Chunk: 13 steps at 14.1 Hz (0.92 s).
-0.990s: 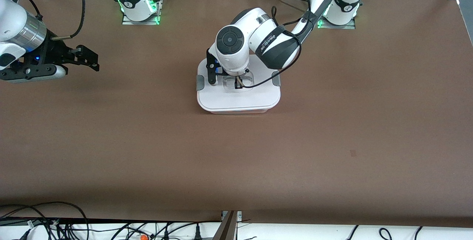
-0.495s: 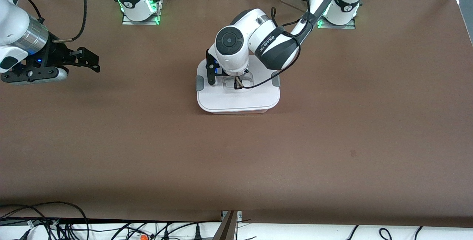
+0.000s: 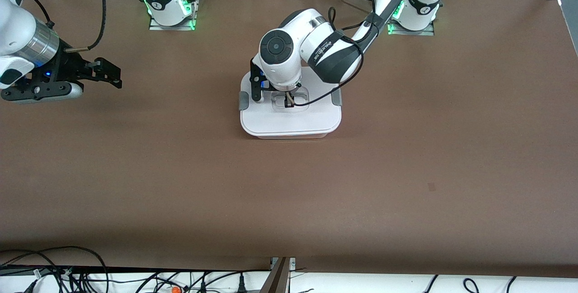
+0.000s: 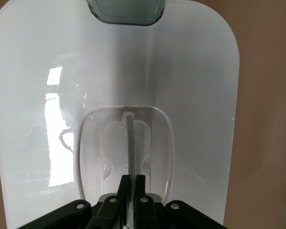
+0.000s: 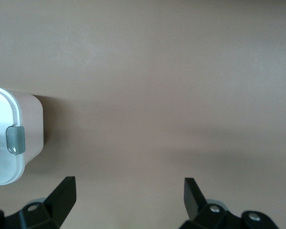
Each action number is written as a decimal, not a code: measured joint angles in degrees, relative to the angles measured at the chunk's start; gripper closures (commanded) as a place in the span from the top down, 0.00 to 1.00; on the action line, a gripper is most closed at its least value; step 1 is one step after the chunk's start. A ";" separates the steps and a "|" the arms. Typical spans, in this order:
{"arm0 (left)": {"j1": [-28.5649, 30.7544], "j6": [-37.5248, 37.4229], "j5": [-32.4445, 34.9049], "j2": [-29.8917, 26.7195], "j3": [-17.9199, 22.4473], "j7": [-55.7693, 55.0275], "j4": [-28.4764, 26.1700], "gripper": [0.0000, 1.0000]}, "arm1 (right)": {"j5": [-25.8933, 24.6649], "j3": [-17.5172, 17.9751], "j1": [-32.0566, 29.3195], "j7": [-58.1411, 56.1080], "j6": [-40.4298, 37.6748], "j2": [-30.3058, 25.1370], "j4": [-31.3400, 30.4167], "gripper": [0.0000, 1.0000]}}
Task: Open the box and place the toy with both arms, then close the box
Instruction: 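Lower the lid onto the box and press it down with the left gripper, then open the left gripper and release the lid handle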
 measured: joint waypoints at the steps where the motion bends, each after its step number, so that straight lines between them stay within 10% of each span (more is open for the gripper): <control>1: -0.02 -0.06 0.01 0.00 0.00 0.01 0.00 0.00 | 0.00 0.00 0.00 0.00 0.00 0.00 0.00 1.00; 13: -0.24 -0.30 0.26 0.02 -0.01 0.66 -0.33 0.00 | 0.00 -0.01 -0.68 0.03 -0.02 0.52 0.00 1.00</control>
